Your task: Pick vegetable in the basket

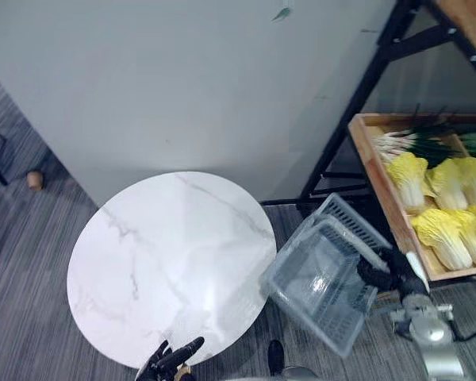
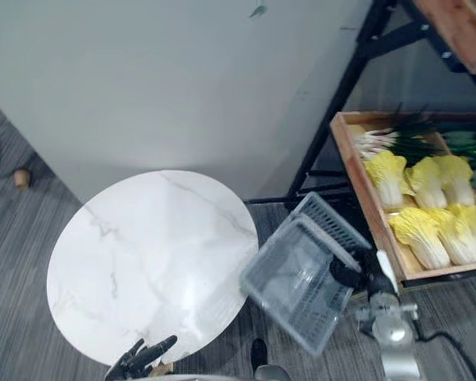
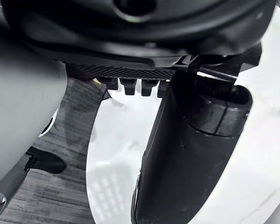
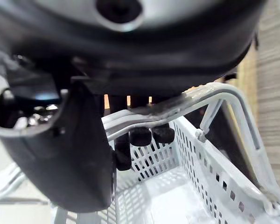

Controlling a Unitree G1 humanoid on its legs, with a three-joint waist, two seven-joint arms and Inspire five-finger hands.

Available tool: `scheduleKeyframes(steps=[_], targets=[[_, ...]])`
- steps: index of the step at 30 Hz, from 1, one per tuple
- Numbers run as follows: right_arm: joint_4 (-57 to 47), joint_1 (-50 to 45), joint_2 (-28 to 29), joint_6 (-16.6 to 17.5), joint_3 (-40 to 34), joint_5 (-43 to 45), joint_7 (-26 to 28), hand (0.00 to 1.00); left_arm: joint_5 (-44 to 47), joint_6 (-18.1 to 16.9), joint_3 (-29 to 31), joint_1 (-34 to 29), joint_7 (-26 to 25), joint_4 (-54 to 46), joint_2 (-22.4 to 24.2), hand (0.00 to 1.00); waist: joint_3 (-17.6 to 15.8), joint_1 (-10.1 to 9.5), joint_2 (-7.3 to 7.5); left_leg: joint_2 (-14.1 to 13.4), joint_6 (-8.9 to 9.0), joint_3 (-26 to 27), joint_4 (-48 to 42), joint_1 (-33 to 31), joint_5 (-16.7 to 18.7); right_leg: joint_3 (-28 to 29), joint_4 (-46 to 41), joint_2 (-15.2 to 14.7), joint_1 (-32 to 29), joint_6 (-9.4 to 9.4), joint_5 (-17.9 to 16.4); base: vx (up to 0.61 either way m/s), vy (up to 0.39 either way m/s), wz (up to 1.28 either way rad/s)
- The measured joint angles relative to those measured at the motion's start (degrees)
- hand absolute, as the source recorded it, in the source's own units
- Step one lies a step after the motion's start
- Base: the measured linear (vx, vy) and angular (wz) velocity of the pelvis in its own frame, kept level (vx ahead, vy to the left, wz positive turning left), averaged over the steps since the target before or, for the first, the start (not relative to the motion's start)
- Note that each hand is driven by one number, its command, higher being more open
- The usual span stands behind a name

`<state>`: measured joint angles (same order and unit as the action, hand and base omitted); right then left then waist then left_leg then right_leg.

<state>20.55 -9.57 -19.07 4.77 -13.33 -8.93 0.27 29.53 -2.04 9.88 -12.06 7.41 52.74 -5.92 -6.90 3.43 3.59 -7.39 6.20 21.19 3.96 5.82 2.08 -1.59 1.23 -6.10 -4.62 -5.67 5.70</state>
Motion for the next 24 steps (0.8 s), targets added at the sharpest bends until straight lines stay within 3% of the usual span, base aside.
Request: scheduleKeyframes(steps=[5, 11, 16, 20, 24], targets=[[1.80, -5.18, 4.33, -1.99, -1.13, -0.52, 1.74, 0.00, 0.15, -0.04, 0.01, -0.36, -1.07, 1.01, 1.16, 1.00, 2.01, 0.17, -1.49, -0.15, 0.33, 0.36, 1.22, 1.53, -0.48, 0.06, 0.15, 0.29, 1.04, -0.06, 0.03, 0.00, -0.008, -0.03], [5.40, -7.17, 8.98, -1.35, -2.97, -0.01, 2.04, 0.00, 0.22, 0.03, 0.07, -1.16, -2.00, 1.61, 1.32, 1.00, 3.84, 0.34, -1.03, -0.32, 0.63, 0.72, 1.36, 2.94, -0.20, 0.01, 0.33, 0.42, 2.33, 0.06, -0.02, 0.01, -0.003, -0.02], [17.28, -7.33, 11.24, -1.66, -0.36, 0.34, 0.64, 0.00, 0.21, 0.05, 0.51, -1.18, -2.37, 2.80, 1.29, 1.00, 5.24, 0.07, -0.94, -0.47, 0.90, 0.96, 1.40, 3.89, 0.28, -0.12, 1.66, 0.59, 3.87, 0.07, 0.00, 0.00, 0.000, 0.00], [24.97, -6.95, 16.81, -3.47, -0.24, 5.60, -0.57, 0.00, 0.24, 0.04, 0.61, -0.47, -2.43, 3.86, 1.78, 1.00, 5.32, -0.11, -1.65, -0.53, 0.98, 0.96, 1.41, 3.93, 0.37, -0.27, 1.89, 0.62, 4.11, 0.07, 0.00, 0.00, 0.000, 0.00], [29.10, -4.80, 17.55, -5.31, -6.88, 12.22, -4.45, 0.00, 0.36, 0.05, 1.78, -0.26, -2.35, 5.00, 2.85, 1.00, 5.49, -0.52, -2.67, -0.30, 0.90, 1.27, 1.42, 5.72, 1.18, -0.28, 2.22, 0.42, 5.95, -0.01, -0.32, 0.00, 0.000, 0.00]])
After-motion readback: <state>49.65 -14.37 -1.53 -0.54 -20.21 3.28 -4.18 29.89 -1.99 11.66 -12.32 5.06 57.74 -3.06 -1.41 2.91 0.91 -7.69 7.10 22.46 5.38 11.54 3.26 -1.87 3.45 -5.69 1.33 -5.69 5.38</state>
